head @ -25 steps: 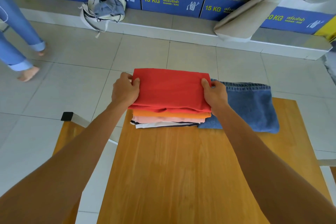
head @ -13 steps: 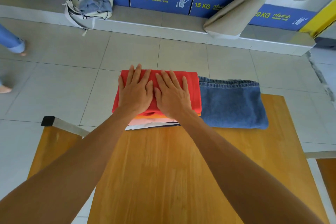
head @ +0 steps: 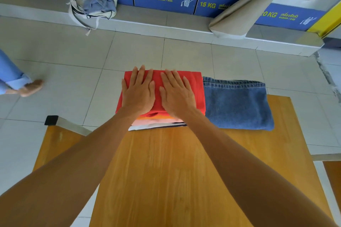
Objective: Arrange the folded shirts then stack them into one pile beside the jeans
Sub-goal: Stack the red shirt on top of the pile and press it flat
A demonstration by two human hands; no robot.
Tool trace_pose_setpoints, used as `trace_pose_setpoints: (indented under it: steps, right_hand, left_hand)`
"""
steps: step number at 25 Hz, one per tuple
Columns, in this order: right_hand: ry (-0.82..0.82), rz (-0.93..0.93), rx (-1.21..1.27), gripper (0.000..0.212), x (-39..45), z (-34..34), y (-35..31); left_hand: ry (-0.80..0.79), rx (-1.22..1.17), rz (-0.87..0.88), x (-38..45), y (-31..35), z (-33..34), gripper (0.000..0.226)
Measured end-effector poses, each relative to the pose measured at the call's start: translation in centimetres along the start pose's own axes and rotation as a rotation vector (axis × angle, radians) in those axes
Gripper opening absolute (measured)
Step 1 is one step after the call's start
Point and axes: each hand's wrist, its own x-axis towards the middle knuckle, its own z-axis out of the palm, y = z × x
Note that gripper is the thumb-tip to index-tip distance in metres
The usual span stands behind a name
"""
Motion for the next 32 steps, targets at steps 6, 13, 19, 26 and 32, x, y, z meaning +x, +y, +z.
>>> trace_pose_setpoints:
  steps: [6, 13, 19, 26, 32]
  right_hand:
    - [-0.156, 0.41, -0.04, 0.063, -0.5, -2.2, 7.9]
    - [0.016, 0.082, 0.024, 0.06, 0.9, -1.0, -2.4]
    - [-0.01, 0.176, 0.0, 0.062, 0.0, -0.2, 4.5]
    - [0.02, 0.17, 0.003, 0.061, 2.1, -1.7, 1.5]
    - [0.015, 0.126, 0.032, 0.061, 1.6, 0.8, 1.0]
  left_hand:
    - [0.021, -0.009, -0.016, 0.0, 0.5, -0.1, 0.058]
    - [0.007, 0.041, 0.007, 0.0, 0.1, 0.2, 0.058]
    - [0.015, -0.034, -0.014, 0.0, 0.3, 0.0, 0.057]
    - [0.011, -0.009, -0.023, 0.0, 0.4, 0.0, 0.057]
    - [-0.009, -0.138, -0.121, 0.2, 0.2, 0.0, 0.061]
